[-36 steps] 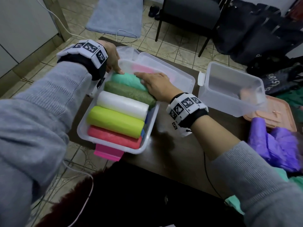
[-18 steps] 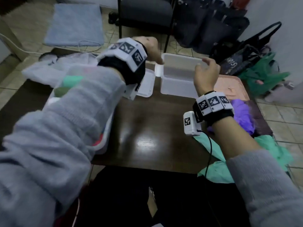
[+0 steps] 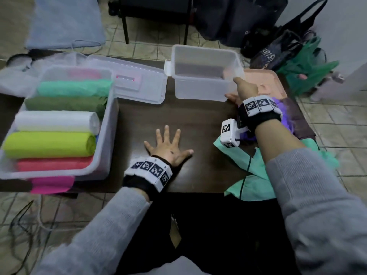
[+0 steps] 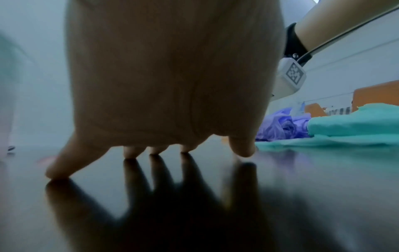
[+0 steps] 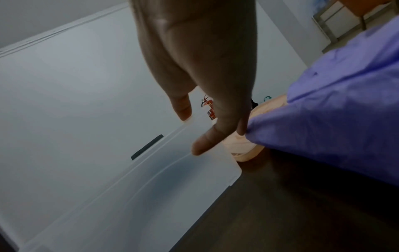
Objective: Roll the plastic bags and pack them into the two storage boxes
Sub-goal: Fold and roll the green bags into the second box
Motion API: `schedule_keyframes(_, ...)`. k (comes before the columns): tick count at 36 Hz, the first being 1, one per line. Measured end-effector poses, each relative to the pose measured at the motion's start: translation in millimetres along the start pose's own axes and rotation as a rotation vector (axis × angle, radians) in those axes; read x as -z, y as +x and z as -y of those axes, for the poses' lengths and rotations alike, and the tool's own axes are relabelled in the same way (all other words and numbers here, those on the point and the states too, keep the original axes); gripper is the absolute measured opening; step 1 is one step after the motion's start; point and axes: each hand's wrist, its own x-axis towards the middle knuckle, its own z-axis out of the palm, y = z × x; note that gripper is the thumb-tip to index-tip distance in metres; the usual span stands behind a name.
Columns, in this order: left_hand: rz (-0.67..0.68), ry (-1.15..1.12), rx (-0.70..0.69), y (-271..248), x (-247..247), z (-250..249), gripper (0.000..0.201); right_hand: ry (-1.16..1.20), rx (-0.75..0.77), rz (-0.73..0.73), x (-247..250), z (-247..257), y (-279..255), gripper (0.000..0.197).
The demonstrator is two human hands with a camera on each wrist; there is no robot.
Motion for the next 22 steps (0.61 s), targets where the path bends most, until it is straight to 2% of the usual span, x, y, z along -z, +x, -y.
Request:
schedule_keyframes(2, -0.005, 0.006, -0.008, -3, -6, 3, 0.085, 0.036, 0.004, 0.049, -1, -3, 3, 0.022)
schedule_keyframes(5, -0.021, 0.021, -0.018, -4, -12, 5, 0.084, 0.119, 0.007, 0.111, -1, -4, 5, 0.041)
schedule_keyframes(8, 0.007, 0.028, -0.005, -4, -11, 4, 0.084, 0.158, 0.02, 0.117, -2, -1, 7, 0.046)
schedule_keyframes(10, 0.038, 0.027, 0.006, -4, -10, 3, 0.083, 0.21, 0.002, 0.121, -3, 0, 4, 0.037)
schedule_keyframes(12, 0.054, 0.028, 0.017, -5, -8, 2, 0.083, 0.214, -0.005, 0.079, -4, 0, 3, 0.005)
schedule_keyframes(16, 0.069, 0.022, 0.026, -5, -8, 1, 0.083, 0.185, 0.002, 0.101, 0, -1, 2, 0.012)
schedule_keyframes(18, 0.069, 0.013, 0.025, -5, -8, 2, 0.084, 0.243, 0.006, 0.041, 2, -2, 1, 0.018)
schedule_keyframes(20, 0.072, 0.008, 0.023, -5, -8, 1, 0.084, 0.332, 0.014, -0.016, 7, -2, -6, 0.015)
schedule_keyframes(22, 0.083, 0.006, 0.024, -7, -5, 0, 0.086, 0.353, 0.035, -0.003, 14, -2, -12, 0.007)
